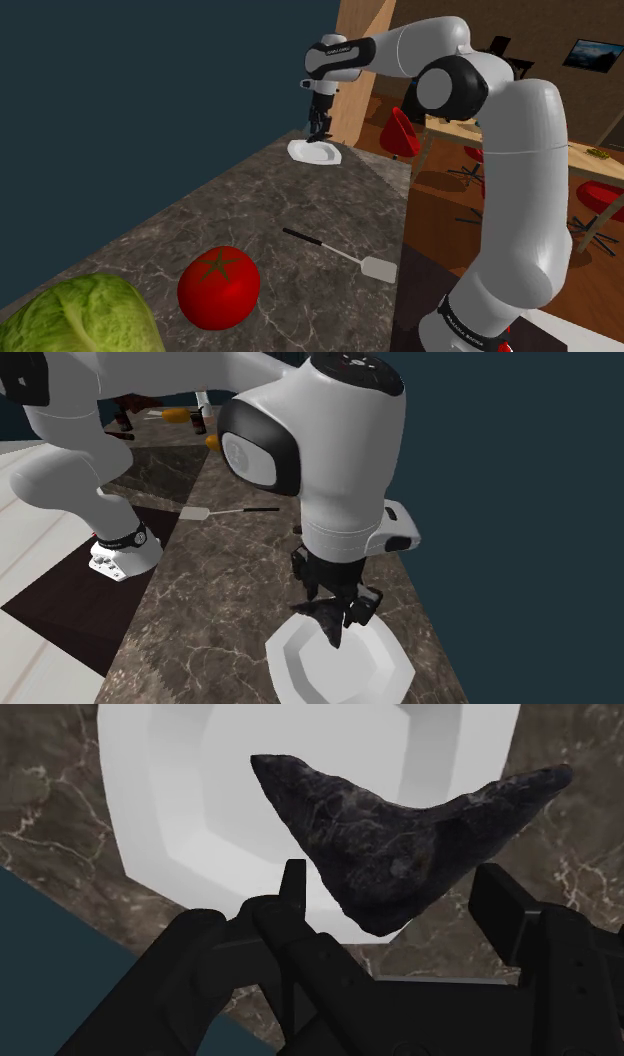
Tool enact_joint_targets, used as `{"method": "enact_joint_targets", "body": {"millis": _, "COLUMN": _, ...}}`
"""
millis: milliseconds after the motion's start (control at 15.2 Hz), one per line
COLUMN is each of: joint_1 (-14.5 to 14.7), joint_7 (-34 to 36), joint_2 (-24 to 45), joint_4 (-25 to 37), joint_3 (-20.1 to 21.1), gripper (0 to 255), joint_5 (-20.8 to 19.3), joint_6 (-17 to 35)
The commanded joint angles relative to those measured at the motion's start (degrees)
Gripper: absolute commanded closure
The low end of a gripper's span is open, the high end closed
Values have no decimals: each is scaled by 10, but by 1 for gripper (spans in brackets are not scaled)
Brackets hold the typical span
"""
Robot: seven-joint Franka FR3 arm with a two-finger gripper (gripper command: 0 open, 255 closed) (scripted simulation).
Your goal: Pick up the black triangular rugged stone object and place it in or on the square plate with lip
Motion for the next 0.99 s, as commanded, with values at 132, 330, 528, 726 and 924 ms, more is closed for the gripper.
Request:
{"method": "enact_joint_targets", "body": {"millis": 132, "joint_1": -38, "joint_7": -26, "joint_2": 82, "joint_4": 133, "joint_3": -1, "gripper": 255, "joint_5": 13, "joint_6": -53}}
{"method": "enact_joint_targets", "body": {"millis": 330, "joint_1": -36, "joint_7": -28, "joint_2": 83, "joint_4": 111, "joint_3": -1, "gripper": 255, "joint_5": 14, "joint_6": -30}}
{"method": "enact_joint_targets", "body": {"millis": 528, "joint_1": -35, "joint_7": -29, "joint_2": 86, "joint_4": 93, "joint_3": 0, "gripper": 255, "joint_5": 15, "joint_6": -9}}
{"method": "enact_joint_targets", "body": {"millis": 726, "joint_1": -34, "joint_7": -31, "joint_2": 90, "joint_4": 76, "joint_3": 1, "gripper": 255, "joint_5": 16, "joint_6": 12}}
{"method": "enact_joint_targets", "body": {"millis": 924, "joint_1": -33, "joint_7": -32, "joint_2": 95, "joint_4": 61, "joint_3": 2, "gripper": 255, "joint_5": 17, "joint_6": 32}}
